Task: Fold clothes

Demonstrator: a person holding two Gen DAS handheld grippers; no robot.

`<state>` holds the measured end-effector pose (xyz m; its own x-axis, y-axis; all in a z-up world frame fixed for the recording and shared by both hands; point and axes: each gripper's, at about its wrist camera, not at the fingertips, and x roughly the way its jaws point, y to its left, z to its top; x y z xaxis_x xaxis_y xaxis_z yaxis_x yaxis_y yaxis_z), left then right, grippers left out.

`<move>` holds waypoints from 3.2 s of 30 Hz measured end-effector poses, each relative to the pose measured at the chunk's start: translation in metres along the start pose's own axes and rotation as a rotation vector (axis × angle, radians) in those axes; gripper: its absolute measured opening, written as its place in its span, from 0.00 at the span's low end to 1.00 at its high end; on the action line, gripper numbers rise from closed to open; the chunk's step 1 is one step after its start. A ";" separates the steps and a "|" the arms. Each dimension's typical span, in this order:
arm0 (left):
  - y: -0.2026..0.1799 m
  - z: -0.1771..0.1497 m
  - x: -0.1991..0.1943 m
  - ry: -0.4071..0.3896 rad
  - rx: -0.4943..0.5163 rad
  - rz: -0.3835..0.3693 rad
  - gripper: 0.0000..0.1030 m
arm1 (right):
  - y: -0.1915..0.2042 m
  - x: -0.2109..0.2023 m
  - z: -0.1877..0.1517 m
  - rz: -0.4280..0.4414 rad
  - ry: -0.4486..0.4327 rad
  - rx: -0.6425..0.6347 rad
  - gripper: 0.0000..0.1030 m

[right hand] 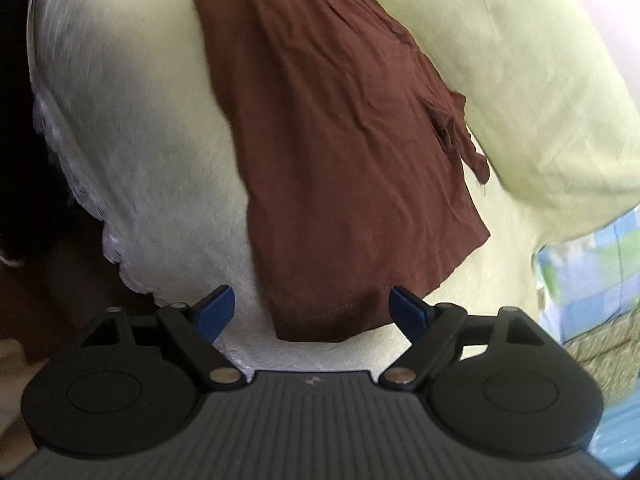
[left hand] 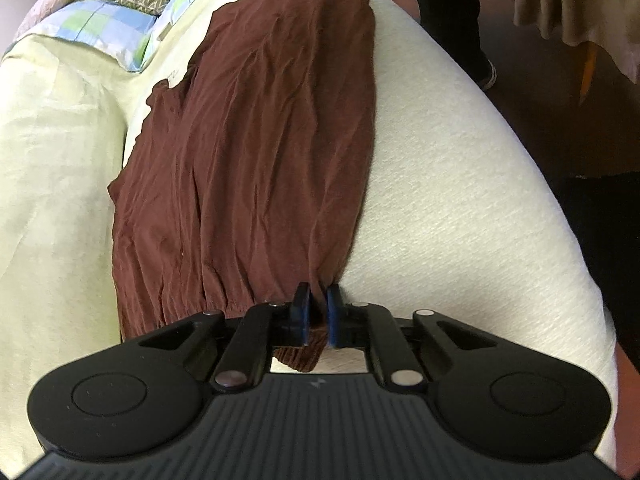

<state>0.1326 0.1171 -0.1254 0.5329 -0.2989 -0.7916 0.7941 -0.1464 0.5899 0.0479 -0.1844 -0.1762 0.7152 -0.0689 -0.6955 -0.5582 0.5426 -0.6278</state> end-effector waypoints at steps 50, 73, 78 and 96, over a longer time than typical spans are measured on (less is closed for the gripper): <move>0.007 -0.001 -0.001 0.008 -0.117 0.002 0.08 | 0.003 -0.035 -0.006 -0.139 -0.139 -0.202 0.01; 0.107 -0.018 -0.038 -0.064 -0.609 -0.088 0.06 | -0.165 -0.046 0.064 0.161 -0.163 -0.250 0.00; 0.143 -0.028 -0.028 -0.041 -0.707 -0.160 0.06 | -0.222 0.002 0.078 0.282 -0.154 -0.210 0.00; 0.274 -0.072 0.004 0.041 -1.099 -0.253 0.06 | -0.366 0.095 0.185 0.477 -0.072 -0.271 0.00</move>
<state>0.3732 0.1436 0.0217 0.3130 -0.3439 -0.8853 0.6962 0.7171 -0.0323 0.3979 -0.2345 0.0520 0.3779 0.1943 -0.9052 -0.9089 0.2641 -0.3228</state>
